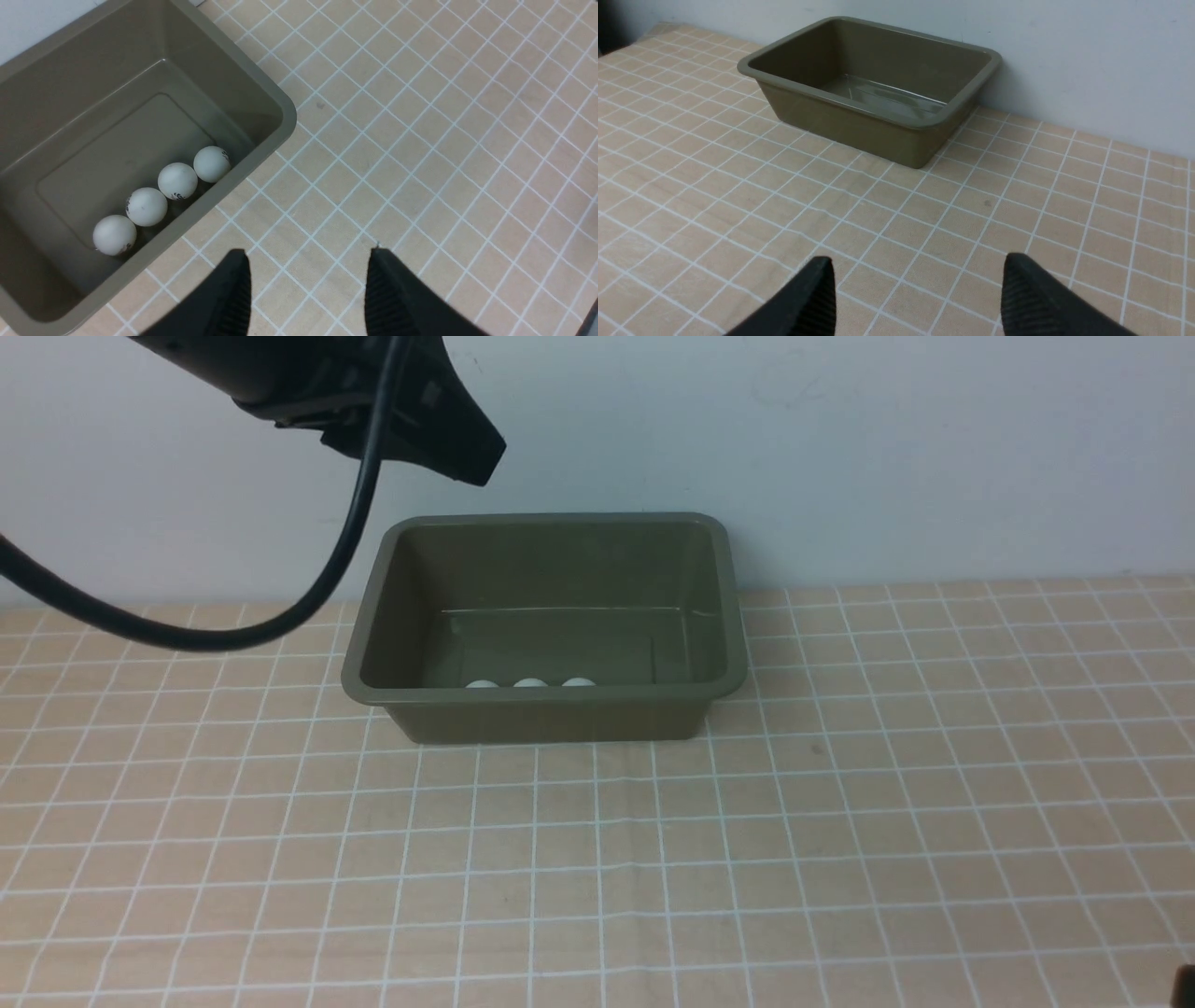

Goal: Put the table tennis balls into the box on the light coffee tablecloth.

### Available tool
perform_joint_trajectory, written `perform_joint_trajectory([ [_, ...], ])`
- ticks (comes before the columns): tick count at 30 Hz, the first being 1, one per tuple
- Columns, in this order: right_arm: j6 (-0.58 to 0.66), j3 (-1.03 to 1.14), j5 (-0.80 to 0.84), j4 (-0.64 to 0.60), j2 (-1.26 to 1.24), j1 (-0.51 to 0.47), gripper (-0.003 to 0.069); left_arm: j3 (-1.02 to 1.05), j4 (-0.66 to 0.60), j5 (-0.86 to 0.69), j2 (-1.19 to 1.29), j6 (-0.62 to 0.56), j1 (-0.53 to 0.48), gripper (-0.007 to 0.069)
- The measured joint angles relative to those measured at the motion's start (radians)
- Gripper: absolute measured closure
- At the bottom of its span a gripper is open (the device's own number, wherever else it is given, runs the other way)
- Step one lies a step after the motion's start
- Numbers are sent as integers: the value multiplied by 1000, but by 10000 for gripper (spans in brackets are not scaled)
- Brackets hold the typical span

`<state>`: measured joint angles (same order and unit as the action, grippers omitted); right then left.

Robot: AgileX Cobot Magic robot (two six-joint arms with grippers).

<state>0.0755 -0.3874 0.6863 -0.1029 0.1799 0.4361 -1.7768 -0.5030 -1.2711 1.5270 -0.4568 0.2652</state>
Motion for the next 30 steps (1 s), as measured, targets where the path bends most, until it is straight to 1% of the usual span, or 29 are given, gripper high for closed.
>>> perform_joint_trajectory([
  [13,0,1,8,-8,0,0,221,0,-6,0,0,0,0,348],
  [15,0,9,-42,-8,0,0,221,0,-6,0,0,0,0,348],
  [19,0,76,-298,-10,0,0,221,0,-8,0,0,0,0,348],
  [20,0,76,-298,-9,0,0,221,0,-8,0,0,0,0,348],
  [22,0,136,-405,1,0,0,221,0,-8,0,0,0,0,348],
  [26,0,210,-444,15,0,0,221,0,-8,0,0,0,0,348],
  [30,0,224,-458,18,0,0,221,0,-8,0,0,0,0,348],
])
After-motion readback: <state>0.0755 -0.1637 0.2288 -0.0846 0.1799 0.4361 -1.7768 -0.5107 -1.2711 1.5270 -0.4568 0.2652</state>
